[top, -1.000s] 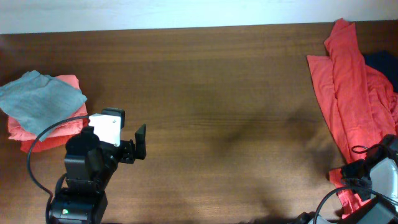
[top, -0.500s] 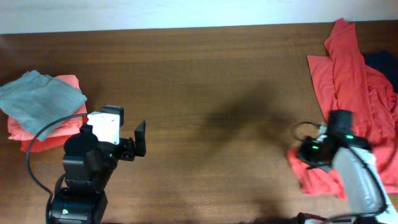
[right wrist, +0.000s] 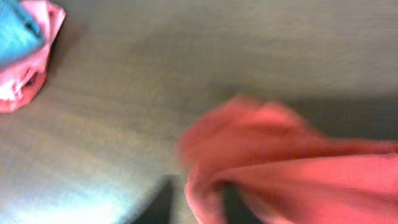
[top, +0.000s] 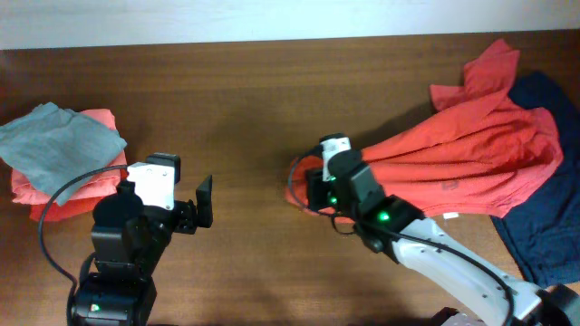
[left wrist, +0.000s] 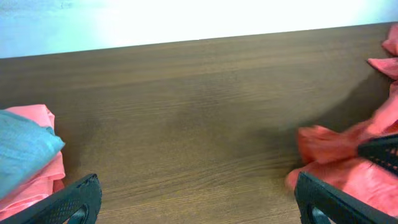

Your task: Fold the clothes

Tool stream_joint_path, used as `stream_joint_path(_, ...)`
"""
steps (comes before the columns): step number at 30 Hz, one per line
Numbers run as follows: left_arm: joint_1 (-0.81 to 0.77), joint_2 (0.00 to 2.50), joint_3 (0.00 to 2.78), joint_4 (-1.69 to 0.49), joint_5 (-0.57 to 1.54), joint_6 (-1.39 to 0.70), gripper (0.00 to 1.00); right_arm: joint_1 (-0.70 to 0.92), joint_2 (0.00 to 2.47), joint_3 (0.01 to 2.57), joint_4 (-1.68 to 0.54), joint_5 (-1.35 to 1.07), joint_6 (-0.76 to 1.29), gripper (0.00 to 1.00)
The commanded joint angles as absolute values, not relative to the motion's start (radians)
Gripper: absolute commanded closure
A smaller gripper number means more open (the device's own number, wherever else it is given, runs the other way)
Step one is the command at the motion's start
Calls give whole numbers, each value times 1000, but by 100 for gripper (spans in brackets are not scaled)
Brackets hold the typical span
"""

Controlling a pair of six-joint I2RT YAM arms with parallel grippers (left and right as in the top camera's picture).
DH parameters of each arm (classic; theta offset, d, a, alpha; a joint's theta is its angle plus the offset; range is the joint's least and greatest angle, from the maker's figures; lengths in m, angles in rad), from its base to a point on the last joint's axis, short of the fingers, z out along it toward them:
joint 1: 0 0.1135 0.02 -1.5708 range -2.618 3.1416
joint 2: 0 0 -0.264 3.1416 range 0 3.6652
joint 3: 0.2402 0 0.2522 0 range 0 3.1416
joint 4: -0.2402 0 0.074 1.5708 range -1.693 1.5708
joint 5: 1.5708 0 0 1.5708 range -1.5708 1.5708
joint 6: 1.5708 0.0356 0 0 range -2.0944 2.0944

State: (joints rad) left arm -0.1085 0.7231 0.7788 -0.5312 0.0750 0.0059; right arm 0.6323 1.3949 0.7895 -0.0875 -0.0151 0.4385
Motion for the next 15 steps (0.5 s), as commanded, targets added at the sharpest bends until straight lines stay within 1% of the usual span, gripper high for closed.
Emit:
stream_joint_path(1, -109, 721, 800, -532, 86, -1, 1, 642, 1409, 830, -108, 15, 423, 29)
stream_joint_path(2, -109, 721, 800, -535, 86, -1, 1, 641, 1406, 841, -129, 16, 408, 12)
stream_joint_path(3, -109, 721, 800, -540, 86, -1, 1, 641, 1401, 873, -181, 17, 369, 2)
stream_joint_path(5, -109, 721, 800, -540, 86, -1, 1, 641, 1401, 895, -213, 17, 367, 2)
stream_joint_path(15, -109, 721, 800, -544, 87, -1, 1, 641, 1401, 903, -239, 16, 367, 1)
